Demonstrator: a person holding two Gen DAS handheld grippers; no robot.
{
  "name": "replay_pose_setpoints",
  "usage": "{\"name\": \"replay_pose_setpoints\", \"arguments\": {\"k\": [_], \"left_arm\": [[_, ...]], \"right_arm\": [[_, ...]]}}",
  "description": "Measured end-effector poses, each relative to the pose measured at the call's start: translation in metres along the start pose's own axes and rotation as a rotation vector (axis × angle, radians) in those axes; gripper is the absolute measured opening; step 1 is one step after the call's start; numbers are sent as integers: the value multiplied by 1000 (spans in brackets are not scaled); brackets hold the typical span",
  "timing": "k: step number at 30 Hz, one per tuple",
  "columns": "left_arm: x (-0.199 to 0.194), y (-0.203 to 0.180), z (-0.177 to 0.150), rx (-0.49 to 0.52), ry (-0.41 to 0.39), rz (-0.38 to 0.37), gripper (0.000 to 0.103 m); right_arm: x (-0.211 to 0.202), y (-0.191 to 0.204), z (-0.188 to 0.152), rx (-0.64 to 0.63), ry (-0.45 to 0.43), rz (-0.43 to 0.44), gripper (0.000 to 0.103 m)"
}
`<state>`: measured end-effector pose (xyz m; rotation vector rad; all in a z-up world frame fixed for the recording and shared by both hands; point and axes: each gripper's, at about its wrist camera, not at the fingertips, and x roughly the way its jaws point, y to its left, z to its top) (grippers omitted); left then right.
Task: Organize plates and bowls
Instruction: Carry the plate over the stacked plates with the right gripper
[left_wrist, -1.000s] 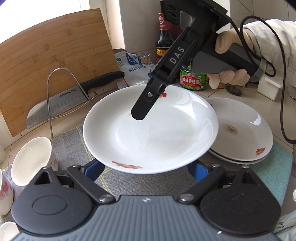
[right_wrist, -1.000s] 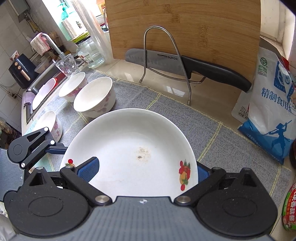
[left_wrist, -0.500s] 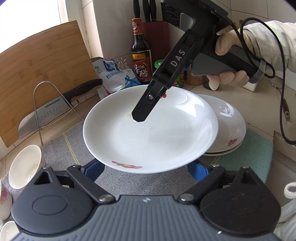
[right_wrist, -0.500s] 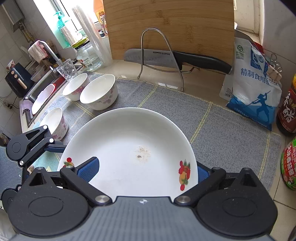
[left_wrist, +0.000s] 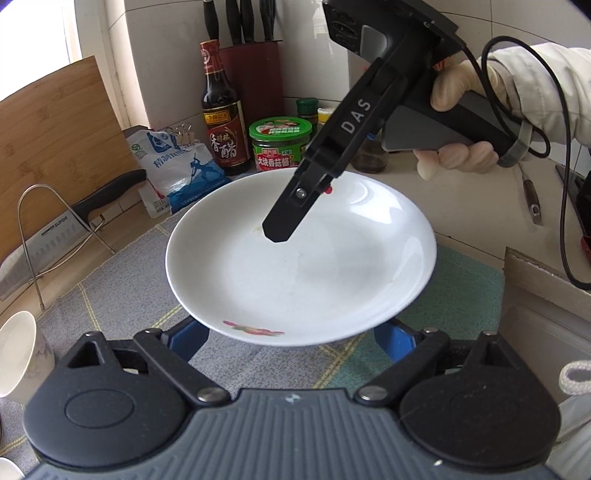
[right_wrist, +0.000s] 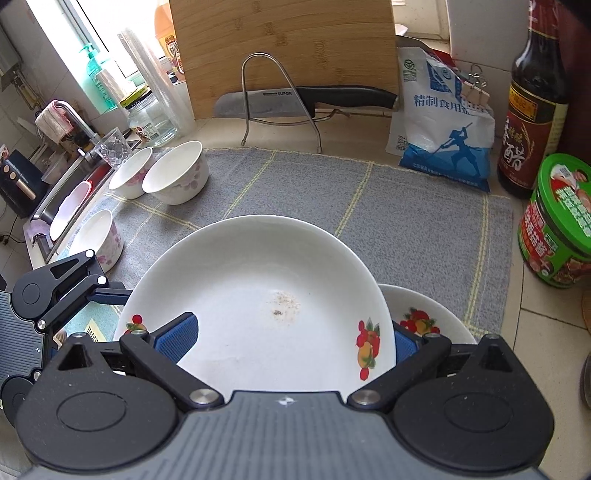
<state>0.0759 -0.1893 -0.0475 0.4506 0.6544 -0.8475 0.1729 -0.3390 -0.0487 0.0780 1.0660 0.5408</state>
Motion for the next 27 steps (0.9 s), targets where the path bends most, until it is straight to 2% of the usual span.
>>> {"name": "replay_pose_setpoints", "arguments": {"k": [10,27], "left_arm": [[11,-6,4,31,9,-56,96],[29,-11,7,49,43,-106,96]], "right_arm": [[-14,-14,-21,56,-12,-32,103],[-9,-34,-39,138,-8,-48,103]]}}
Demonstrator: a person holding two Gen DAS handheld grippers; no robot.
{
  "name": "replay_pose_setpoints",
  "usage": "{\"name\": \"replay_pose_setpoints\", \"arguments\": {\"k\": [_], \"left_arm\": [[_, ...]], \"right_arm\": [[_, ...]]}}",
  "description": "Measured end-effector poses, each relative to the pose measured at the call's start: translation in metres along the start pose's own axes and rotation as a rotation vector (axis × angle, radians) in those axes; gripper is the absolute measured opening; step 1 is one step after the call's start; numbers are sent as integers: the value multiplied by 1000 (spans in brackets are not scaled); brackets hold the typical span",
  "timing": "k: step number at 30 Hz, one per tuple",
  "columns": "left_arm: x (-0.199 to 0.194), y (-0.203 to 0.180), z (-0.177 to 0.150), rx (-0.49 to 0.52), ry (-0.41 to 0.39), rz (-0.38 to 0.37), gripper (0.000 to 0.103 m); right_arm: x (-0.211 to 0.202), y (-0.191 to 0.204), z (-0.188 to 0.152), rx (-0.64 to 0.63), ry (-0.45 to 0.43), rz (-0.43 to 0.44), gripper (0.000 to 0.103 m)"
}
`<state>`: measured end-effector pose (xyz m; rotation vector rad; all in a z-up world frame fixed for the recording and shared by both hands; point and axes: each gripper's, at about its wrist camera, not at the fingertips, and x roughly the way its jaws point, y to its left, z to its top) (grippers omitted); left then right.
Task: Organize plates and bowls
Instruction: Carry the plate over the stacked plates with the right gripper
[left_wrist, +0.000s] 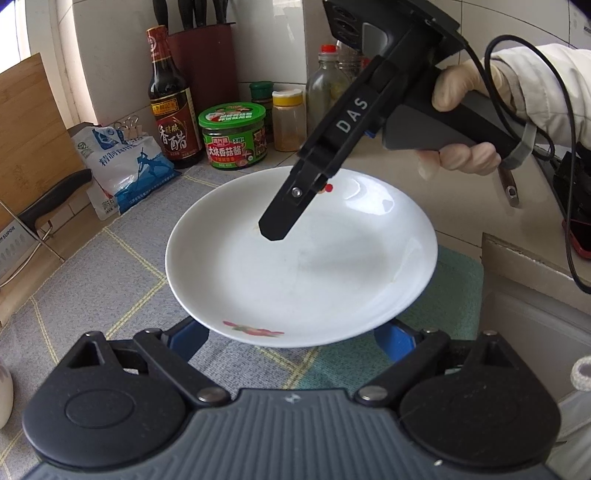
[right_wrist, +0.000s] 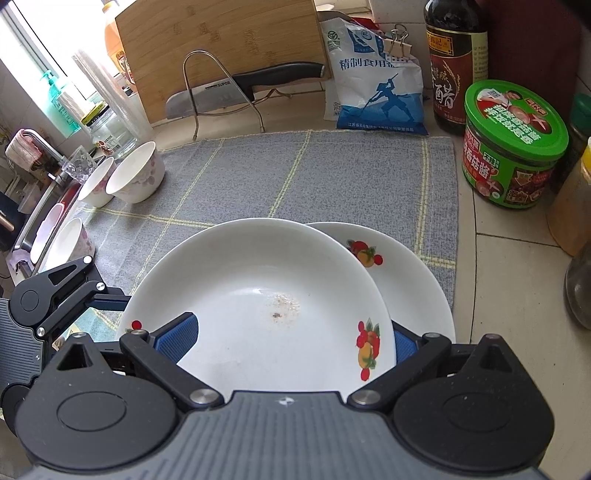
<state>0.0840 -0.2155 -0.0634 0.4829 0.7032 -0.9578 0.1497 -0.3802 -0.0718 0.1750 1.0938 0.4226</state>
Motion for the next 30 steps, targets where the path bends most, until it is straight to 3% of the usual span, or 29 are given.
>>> {"name": "replay_pose_setpoints", "arguments": {"k": [30], "left_arm": [[29,22,6,74,29,-88,98]], "right_arm": [[-14,-15,-25,136,8,-72,103]]}}
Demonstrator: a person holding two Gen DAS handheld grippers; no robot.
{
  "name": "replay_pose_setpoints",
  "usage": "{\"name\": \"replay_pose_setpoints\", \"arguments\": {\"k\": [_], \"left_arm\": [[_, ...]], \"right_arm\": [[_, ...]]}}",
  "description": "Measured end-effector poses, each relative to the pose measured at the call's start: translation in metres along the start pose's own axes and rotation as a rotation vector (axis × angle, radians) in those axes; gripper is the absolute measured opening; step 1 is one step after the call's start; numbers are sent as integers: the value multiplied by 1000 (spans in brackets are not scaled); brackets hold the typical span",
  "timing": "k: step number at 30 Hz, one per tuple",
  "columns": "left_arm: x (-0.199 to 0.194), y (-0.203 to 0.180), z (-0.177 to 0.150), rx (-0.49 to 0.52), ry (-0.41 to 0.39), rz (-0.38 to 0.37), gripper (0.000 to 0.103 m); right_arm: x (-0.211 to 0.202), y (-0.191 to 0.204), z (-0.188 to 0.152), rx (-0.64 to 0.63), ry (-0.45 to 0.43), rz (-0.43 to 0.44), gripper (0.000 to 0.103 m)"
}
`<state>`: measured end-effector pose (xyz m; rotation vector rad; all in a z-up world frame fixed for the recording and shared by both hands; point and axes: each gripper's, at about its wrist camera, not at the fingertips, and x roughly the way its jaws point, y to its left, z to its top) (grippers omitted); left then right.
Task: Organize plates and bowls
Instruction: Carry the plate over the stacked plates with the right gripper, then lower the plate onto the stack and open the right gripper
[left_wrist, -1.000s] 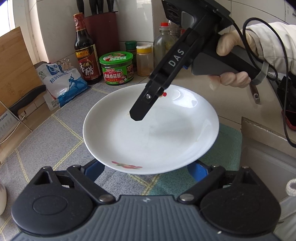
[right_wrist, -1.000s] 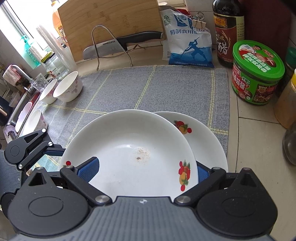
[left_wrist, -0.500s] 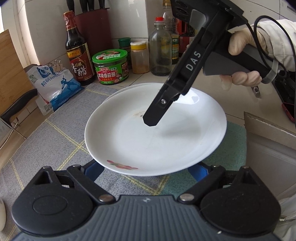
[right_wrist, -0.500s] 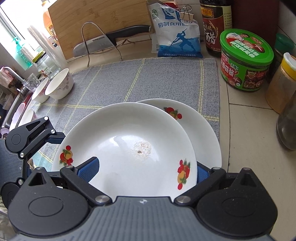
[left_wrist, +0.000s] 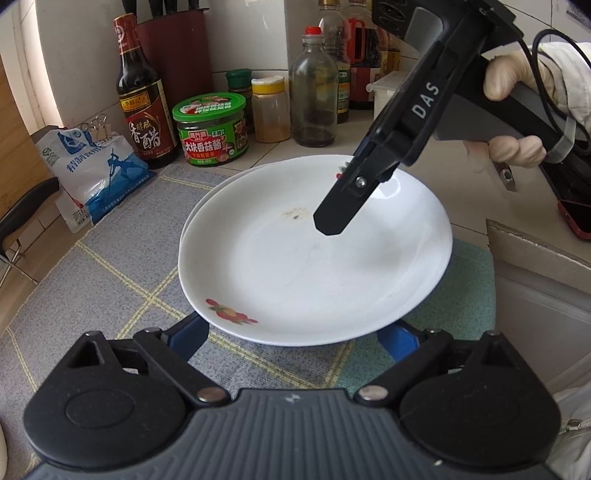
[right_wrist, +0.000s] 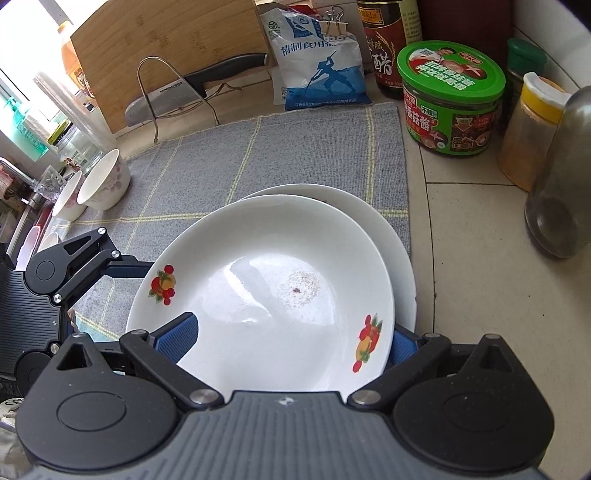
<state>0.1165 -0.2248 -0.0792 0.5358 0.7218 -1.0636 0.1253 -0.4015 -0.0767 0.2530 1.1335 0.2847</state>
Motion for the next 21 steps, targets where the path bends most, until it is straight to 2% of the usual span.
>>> {"name": "replay_pose_setpoints", "arguments": {"k": [11,17,21], "left_arm": [[2,0,2,4,-3,-18,99],[1,2,1,-36,1,-17,99],[-1,0,0,-50,-2,-3,99]], "right_arm": [[-16,5,-8,4,-16,-53,103],[-8,27,-15,-97,-11,-197,103],[4,36,-21,-175,31,-317,103]]}}
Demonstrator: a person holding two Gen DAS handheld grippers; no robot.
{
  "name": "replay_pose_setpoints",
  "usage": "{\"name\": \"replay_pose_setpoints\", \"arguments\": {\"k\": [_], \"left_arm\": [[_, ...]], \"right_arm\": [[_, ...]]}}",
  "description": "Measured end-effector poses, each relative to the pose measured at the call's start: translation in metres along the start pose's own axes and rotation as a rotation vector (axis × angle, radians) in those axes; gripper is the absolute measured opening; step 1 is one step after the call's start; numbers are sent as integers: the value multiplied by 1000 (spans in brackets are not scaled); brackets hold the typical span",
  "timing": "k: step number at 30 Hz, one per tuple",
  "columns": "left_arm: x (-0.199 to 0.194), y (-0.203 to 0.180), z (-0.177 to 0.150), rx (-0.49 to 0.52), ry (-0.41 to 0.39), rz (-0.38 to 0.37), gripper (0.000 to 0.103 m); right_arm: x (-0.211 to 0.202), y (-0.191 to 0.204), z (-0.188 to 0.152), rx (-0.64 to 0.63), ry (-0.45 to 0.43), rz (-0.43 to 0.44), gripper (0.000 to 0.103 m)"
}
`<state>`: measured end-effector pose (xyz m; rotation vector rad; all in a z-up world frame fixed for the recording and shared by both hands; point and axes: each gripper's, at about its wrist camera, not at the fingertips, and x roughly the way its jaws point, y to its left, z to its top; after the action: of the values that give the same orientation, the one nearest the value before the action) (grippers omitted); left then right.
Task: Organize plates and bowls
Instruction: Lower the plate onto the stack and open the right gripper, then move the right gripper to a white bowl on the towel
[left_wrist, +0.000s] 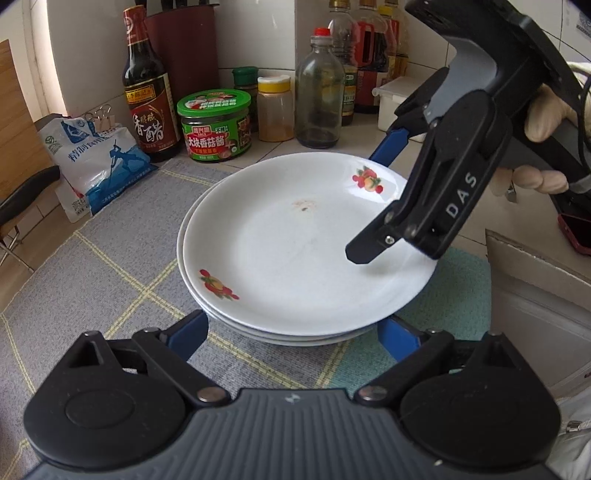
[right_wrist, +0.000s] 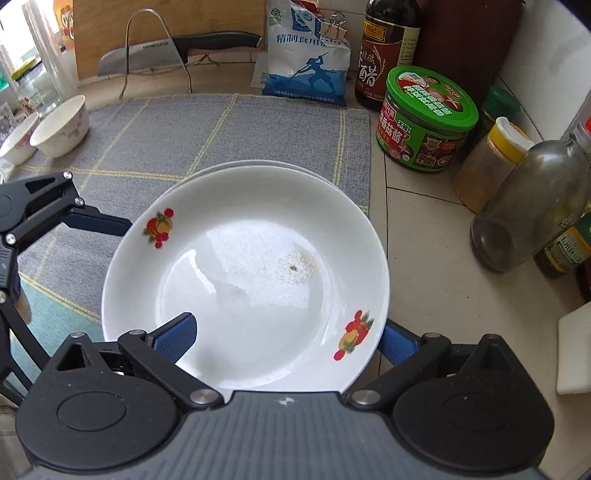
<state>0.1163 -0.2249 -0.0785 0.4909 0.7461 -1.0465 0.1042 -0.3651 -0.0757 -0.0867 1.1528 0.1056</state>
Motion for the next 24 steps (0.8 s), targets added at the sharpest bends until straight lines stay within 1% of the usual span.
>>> {"name": "replay_pose_setpoints", "arguments": {"k": [5,9,16,21,23,24], "left_arm": [[-1,-3,-1,-14,-3,13,98],[-4,-5,-2,-29,-12,35,98],[-26,-3,-4,-113,-60,115,98],[-50,-2,-12,-194,-87,207,98],[-61,0,-18,-226,-87,245,98],[-68,-1,-22,-250,-87,274,98]], "right_arm": [[1,3,-7,-36,-5,-17,103],[-8,9,-13,-62,-37,-34,103],[-36,27,-23,-142,-190,-97,103],[-51,44,-24,-201,-299,-130,103],[-55,52,-25,-232,-337,-117,103],[-57,56,-24,-247,-360,-96,103]]}}
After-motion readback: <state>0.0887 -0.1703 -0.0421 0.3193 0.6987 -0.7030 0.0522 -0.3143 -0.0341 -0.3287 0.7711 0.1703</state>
